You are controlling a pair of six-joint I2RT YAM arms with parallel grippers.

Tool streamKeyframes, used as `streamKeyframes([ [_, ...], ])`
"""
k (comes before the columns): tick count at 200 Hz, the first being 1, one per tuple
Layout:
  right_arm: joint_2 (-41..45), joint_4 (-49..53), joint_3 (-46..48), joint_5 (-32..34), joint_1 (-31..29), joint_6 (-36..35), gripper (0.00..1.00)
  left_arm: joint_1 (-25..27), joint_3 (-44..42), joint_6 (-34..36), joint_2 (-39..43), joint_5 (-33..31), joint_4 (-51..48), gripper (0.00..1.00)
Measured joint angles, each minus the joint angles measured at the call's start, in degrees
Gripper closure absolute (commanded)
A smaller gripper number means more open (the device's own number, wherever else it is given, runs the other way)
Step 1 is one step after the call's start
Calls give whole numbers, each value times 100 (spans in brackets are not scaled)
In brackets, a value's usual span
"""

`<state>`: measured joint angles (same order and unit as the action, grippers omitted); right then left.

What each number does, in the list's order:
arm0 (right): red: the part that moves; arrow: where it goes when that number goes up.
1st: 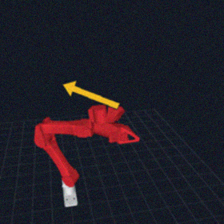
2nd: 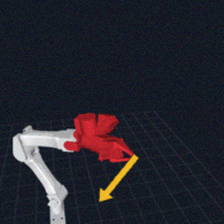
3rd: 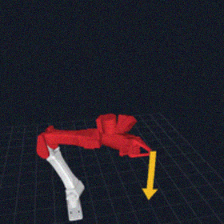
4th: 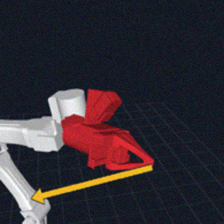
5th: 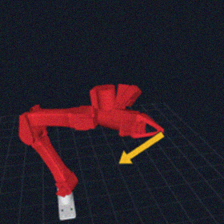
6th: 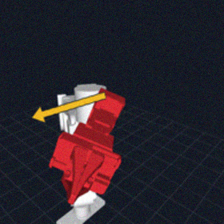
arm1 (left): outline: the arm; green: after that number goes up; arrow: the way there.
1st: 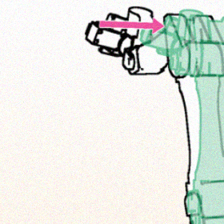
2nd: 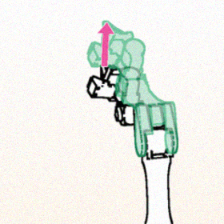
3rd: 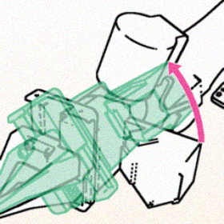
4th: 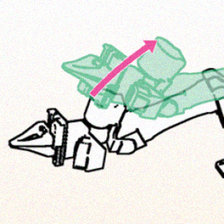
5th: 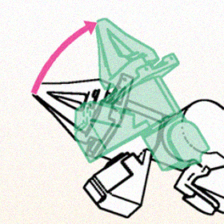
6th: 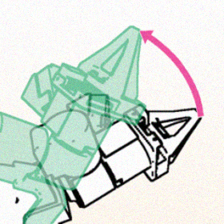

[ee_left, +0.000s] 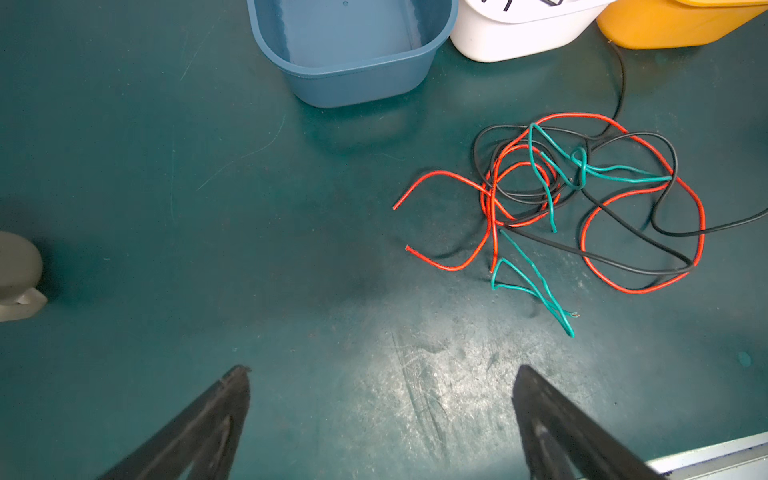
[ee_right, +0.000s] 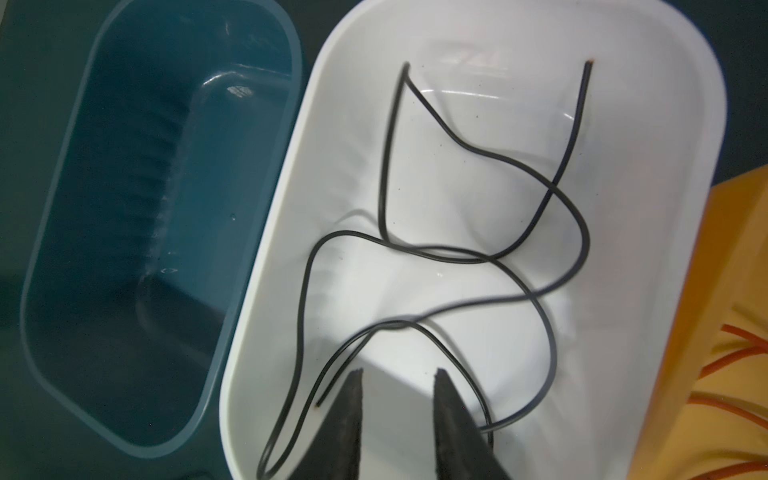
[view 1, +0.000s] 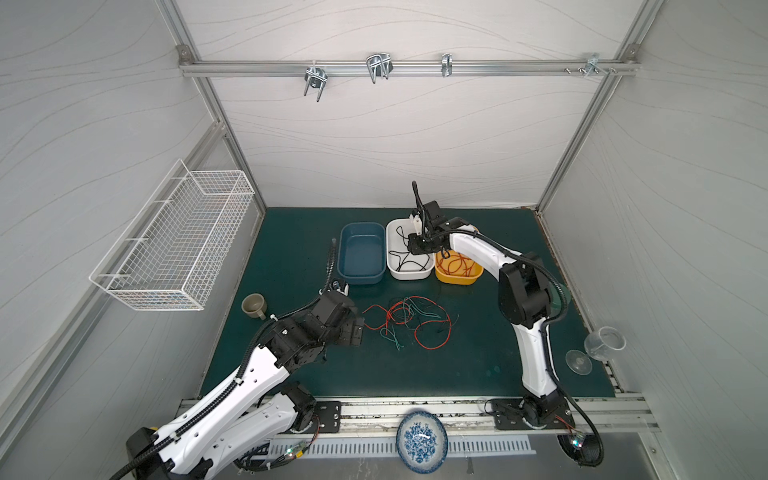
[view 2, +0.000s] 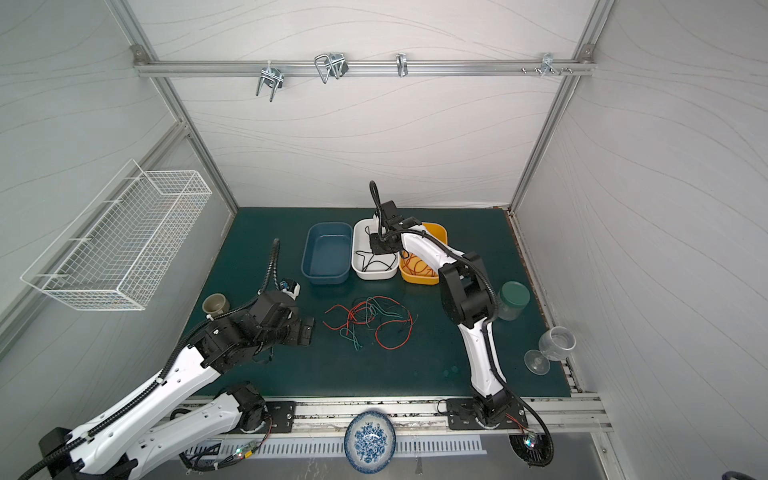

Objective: Untangle the cables
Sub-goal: 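Lower the black cable into the white bin and open the right gripper, then withdraw the right gripper from the white bin back toward its side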

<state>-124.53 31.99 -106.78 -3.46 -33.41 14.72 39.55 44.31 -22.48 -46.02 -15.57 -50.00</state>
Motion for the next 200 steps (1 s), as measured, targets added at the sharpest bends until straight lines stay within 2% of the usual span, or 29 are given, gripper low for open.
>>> streamKeyframes([
  [29, 205, 162, -57, 50, -48, 15, 58, 0, 0, 0, 0, 0, 0, 0],
  [61, 675, 358, -35, 188, -118, 39, 43, -2, 0, 0, 0, 0, 0, 0],
  [89, 1537, 387, 358, 367, -304, 35, 30, 0, 0, 0, 0, 0, 0, 0],
  [129, 3167, 323, 1589, 710, -837, 94, 12, 0, 0, 0, -24, 0, 0, 0],
  [167, 4566, 199, 3169, 918, -1248, 323, 8, 0, 0, 0, -76, 0, -2, 0],
  [182, 5097, 269, 3733, 1032, -1366, 487, 1, -2, 0, 2, -125, 13, -2, 0],
  [200, 5764, 444, 4245, 1207, -1517, 601, 1, 0, 11, 20, -240, 55, -15, 0],
])
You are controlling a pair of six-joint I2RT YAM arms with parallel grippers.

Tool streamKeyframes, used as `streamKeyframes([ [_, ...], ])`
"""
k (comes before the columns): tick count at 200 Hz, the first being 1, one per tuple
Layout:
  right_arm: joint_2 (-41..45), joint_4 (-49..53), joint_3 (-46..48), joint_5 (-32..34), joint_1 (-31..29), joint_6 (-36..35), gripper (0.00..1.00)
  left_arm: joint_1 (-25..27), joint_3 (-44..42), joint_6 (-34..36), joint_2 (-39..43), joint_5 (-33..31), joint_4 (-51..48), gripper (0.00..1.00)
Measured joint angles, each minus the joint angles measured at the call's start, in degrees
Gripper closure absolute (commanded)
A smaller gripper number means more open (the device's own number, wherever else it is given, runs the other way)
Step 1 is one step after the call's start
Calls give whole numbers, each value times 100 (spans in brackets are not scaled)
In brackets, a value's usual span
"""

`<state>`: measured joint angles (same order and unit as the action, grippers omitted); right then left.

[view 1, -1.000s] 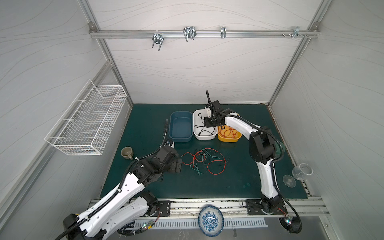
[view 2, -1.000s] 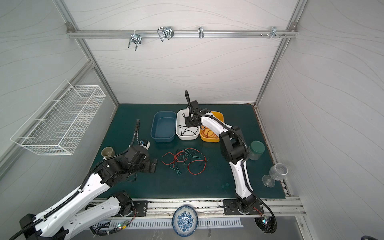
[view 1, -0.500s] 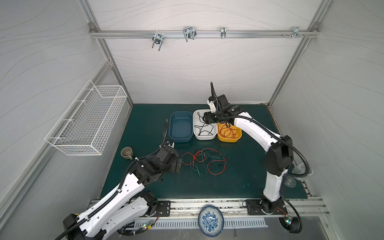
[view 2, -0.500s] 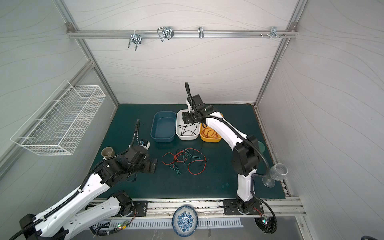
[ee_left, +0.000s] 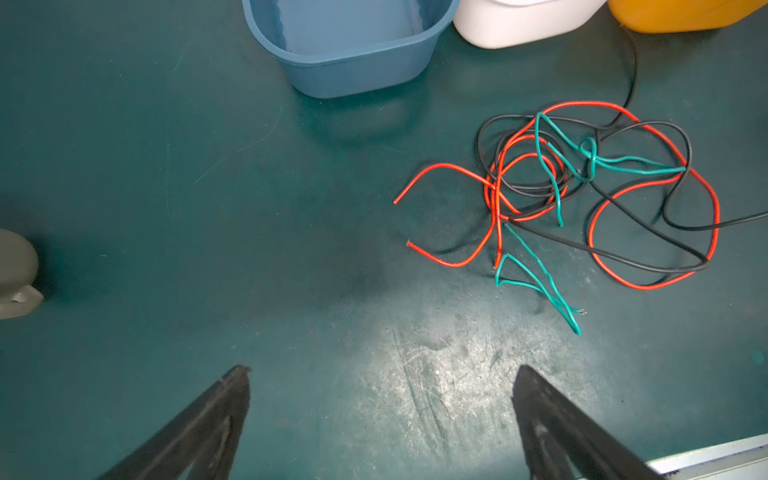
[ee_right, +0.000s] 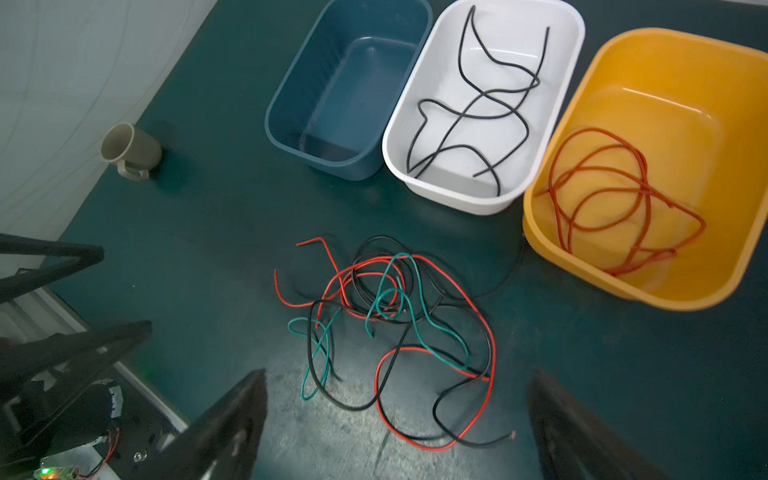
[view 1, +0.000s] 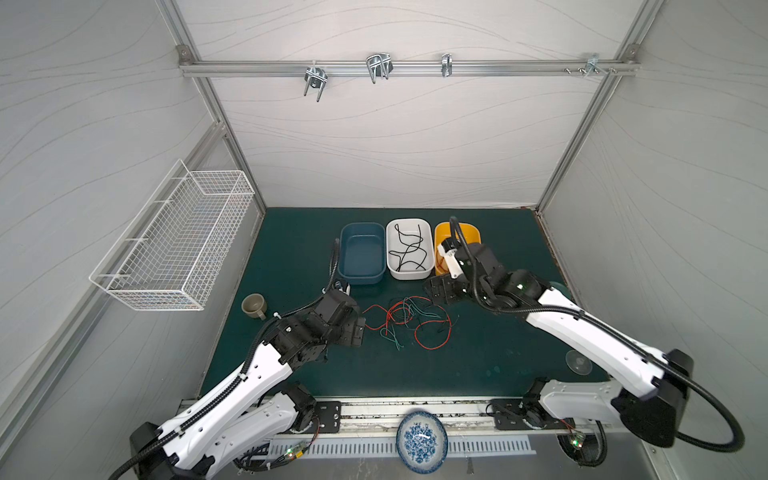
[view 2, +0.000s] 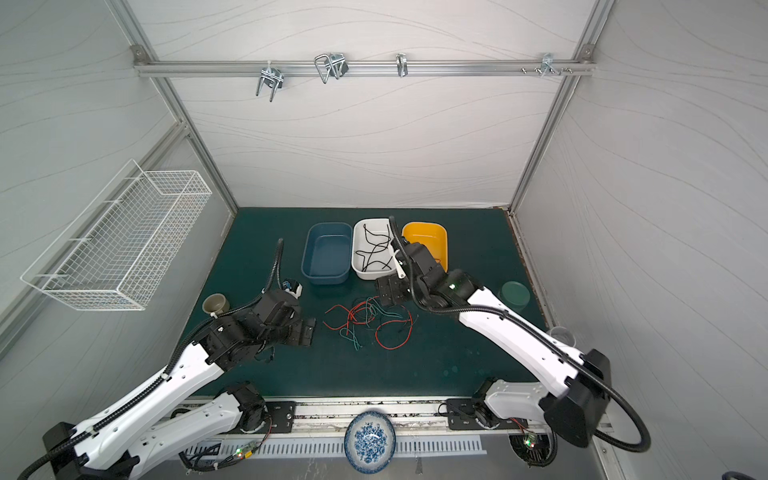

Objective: Untangle the cables
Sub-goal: 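Withdraw the right gripper from the white bin back toward its side, then reach the left gripper into the pile and grasp a black cable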

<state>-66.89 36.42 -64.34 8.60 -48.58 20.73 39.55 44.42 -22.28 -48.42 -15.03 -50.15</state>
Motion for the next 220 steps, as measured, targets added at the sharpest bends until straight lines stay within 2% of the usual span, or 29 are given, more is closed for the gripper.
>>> streamKeyframes([
  [40, 1502, 675, 326, 595, -258, 118, 1, 81, 356, -37, -597, 98, -170, 0],
  [77, 2367, 1274, 308, 1130, -295, 15, 1, 610, 752, -549, -1172, 131, -234, 0],
  [101, 2726, 1434, 389, 1480, -295, -129, 1, 946, 935, -1056, -1681, 313, -175, 0],
  [135, 3143, 1475, 835, 1908, -295, -321, 1, 1130, 1115, -1779, -2411, 656, 122, 0],
  [220, 3681, 1298, 1537, 2354, -297, -439, 1, 1257, 1115, -3228, -2938, 1093, 1281, 1],
])
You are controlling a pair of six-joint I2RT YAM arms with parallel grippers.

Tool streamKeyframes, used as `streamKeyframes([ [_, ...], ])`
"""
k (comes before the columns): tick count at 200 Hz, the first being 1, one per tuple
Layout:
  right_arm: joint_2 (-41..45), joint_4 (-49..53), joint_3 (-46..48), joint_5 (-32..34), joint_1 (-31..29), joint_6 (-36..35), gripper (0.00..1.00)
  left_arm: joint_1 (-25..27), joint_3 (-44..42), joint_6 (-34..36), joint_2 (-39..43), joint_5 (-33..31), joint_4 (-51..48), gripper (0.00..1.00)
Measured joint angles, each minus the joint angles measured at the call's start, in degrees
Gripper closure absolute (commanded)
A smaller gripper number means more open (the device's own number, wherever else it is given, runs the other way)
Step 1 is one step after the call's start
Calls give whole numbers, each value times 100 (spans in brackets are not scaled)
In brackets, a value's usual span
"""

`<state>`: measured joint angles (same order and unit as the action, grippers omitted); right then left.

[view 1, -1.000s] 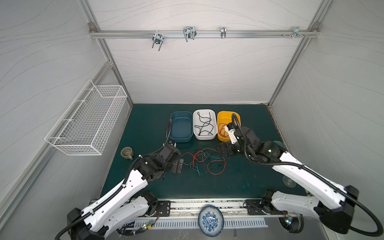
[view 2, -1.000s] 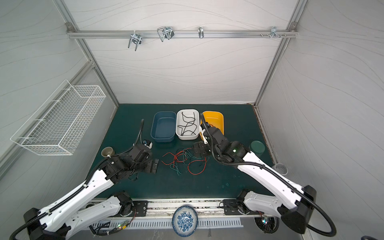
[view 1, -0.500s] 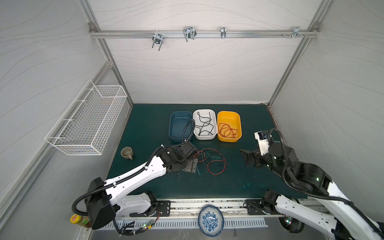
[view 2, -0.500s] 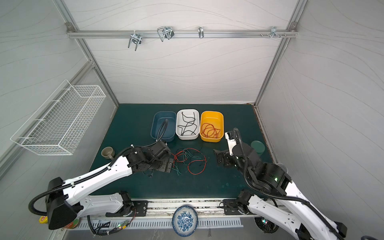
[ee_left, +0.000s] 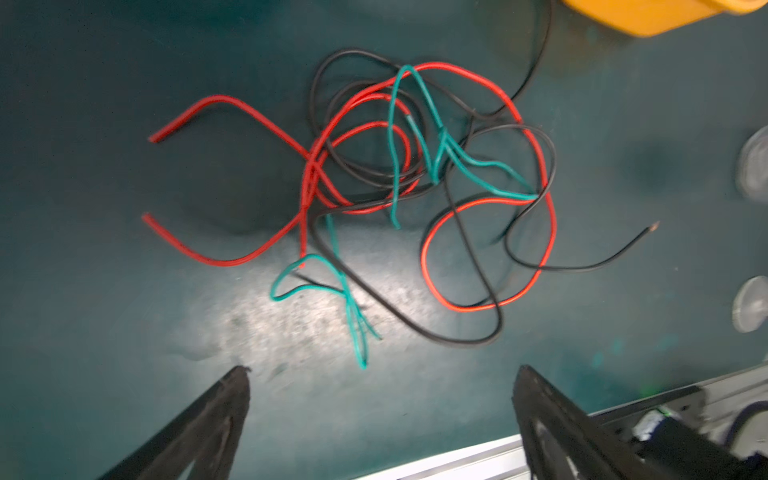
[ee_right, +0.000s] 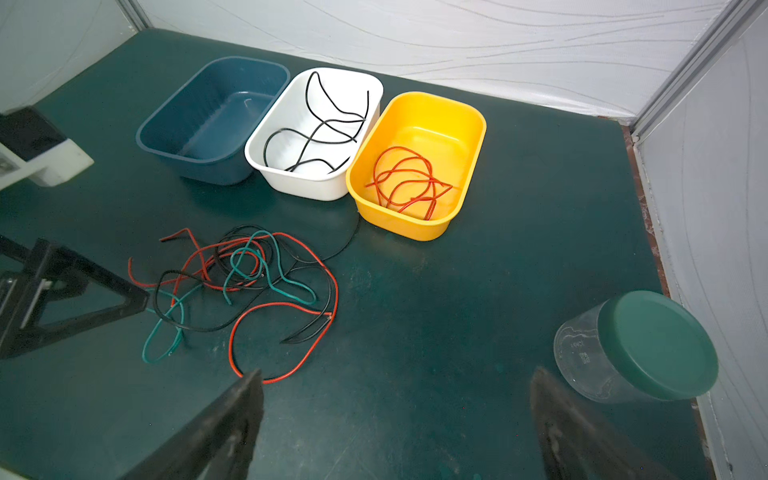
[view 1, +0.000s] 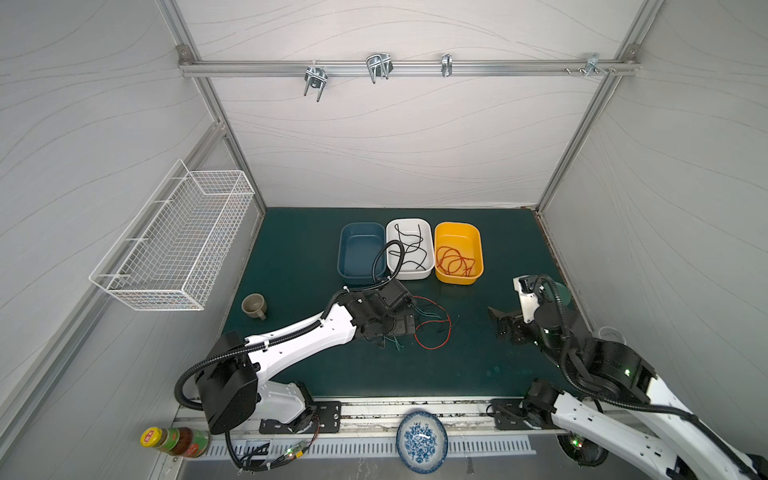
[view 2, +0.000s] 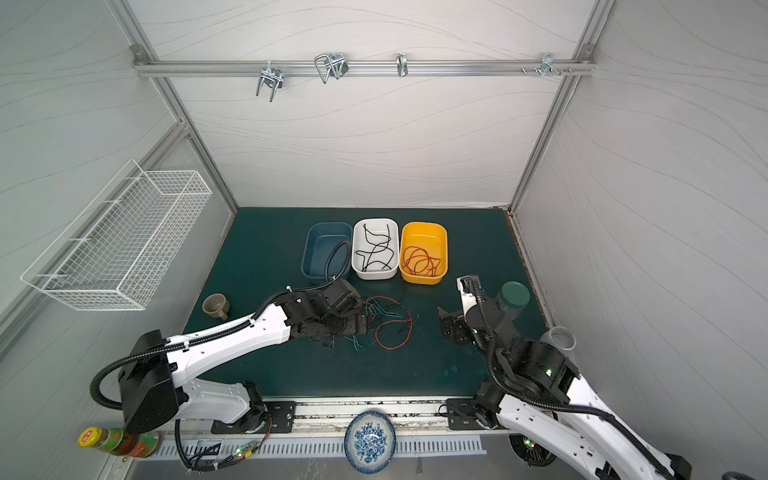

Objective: Untangle the cables
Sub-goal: 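Reach the left gripper into the pile and grasp a black cable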

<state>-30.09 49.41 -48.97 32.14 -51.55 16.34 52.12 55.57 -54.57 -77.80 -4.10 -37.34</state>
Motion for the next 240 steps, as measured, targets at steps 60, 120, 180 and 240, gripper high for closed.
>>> streamKeyframes([
  [60, 345, -96, 35, 35, -50, -31, 1, 46, -22, -741, -293, 166, 621, 3],
  [120, 531, -120, 66, 105, -186, -33, 1, 57, -306, -1054, -328, 186, 916, 4],
  [180, 557, -138, 68, 153, -273, -33, 1, 55, -334, -1108, -651, 256, 1145, 7],
  [240, 557, -140, 81, 166, -352, -33, 1, 57, -334, -1051, -769, 258, 1200, 19],
])
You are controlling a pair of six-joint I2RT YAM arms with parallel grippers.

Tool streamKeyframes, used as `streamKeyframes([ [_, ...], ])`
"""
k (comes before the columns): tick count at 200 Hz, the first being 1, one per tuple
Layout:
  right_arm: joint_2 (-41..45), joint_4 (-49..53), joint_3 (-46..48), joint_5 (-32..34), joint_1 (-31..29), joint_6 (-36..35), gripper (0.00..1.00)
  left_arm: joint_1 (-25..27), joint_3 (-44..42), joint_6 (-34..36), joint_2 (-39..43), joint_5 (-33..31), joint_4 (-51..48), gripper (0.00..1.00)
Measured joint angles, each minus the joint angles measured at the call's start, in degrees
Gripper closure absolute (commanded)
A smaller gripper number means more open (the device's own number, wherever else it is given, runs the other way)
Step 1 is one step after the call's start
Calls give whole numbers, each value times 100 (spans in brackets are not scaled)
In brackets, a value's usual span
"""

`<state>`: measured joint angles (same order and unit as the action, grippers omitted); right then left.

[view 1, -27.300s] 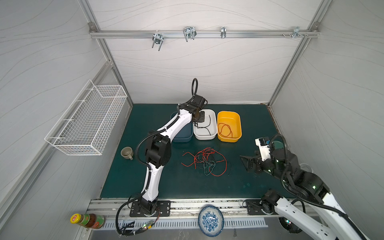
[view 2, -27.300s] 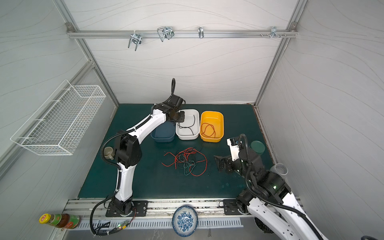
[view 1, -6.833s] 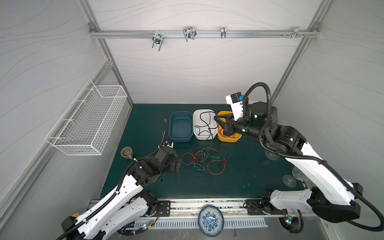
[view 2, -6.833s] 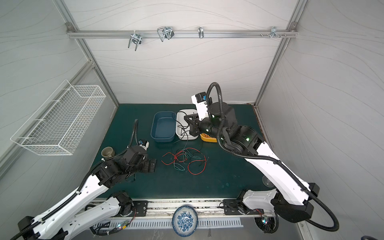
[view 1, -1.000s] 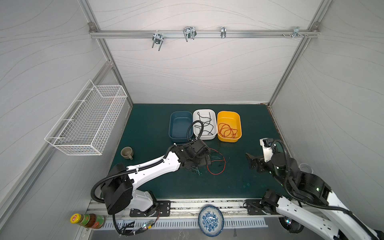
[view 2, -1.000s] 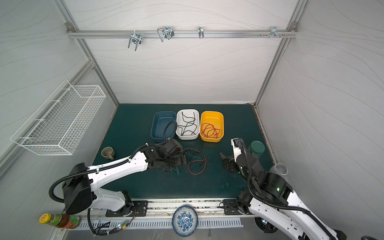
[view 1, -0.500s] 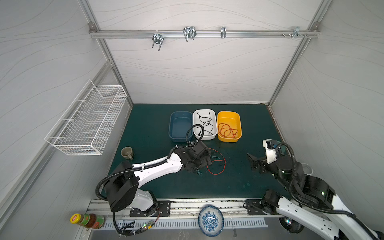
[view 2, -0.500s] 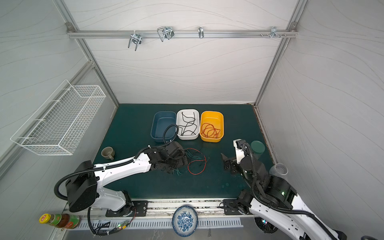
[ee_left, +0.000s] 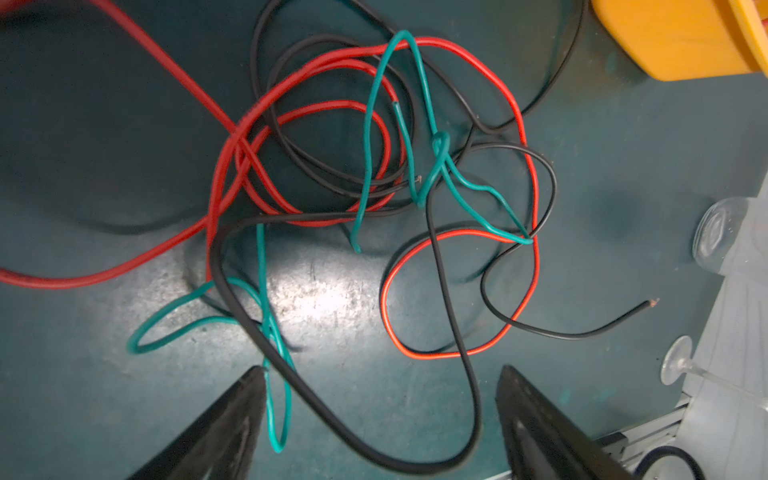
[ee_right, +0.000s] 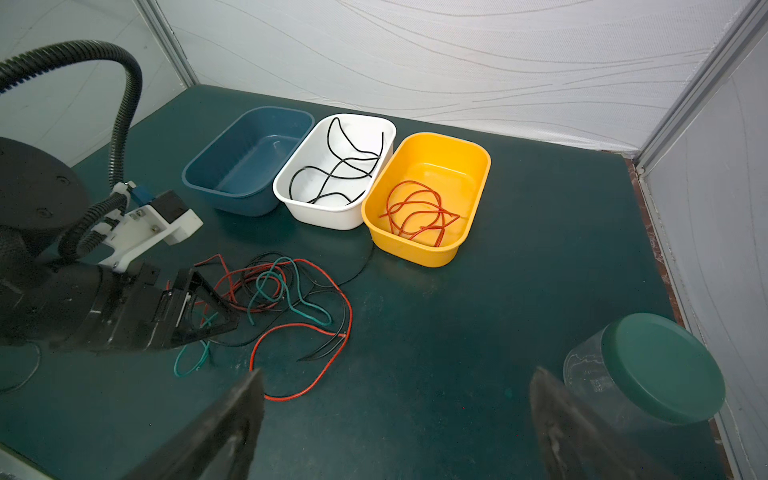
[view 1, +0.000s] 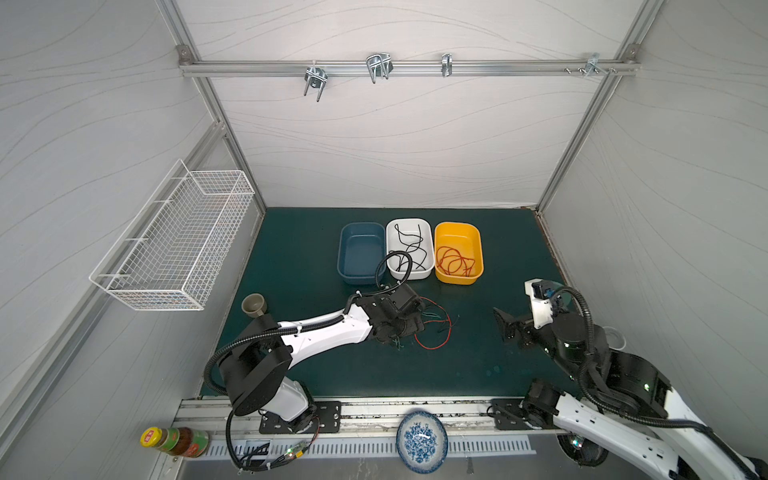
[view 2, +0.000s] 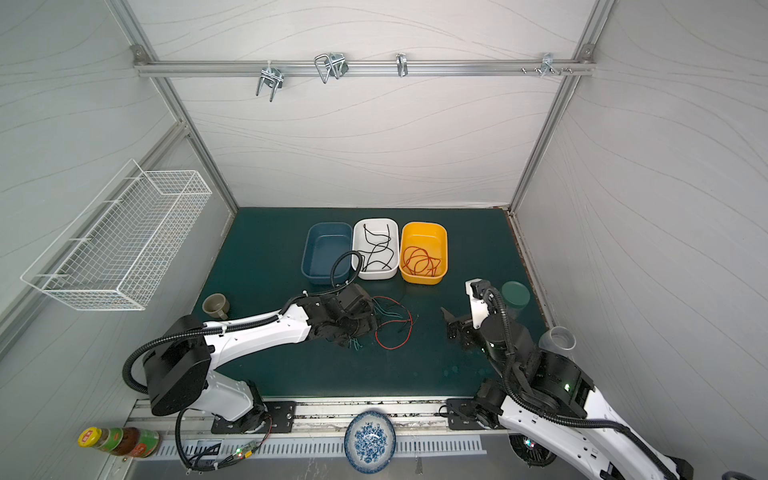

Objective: Untangle the cables
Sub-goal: 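Reach the left gripper into the pile and grasp a black cable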

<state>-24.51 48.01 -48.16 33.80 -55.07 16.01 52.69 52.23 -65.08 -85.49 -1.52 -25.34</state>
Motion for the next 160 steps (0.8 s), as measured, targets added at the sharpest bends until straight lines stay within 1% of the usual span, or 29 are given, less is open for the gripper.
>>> streamKeyframes([
  [16, 7, 4, 15, 2, -4, 0, 1, -2, 0, -2, -61, 0, 46, 25],
  [31, 22, 2, 20, 2, -11, 0, 1, -2, 0, 20, -122, -2, 52, 35],
  [45, 44, 0, 22, 7, -26, 0, 1, -2, 0, 50, -142, -15, 48, 42],
  [68, 72, 0, 24, 13, -61, 0, 1, -17, 0, 87, -142, -28, 48, 45],
  [95, 74, 2, 24, 24, -101, 0, 1, -83, -72, 114, -96, -61, 76, 57],
  [130, 74, 2, 24, 35, -140, 2, 1, -160, -195, 140, 11, -87, 87, 64],
  [160, 74, 2, 24, 55, -160, 2, 1, -201, -254, 162, 28, -83, 92, 73],
])
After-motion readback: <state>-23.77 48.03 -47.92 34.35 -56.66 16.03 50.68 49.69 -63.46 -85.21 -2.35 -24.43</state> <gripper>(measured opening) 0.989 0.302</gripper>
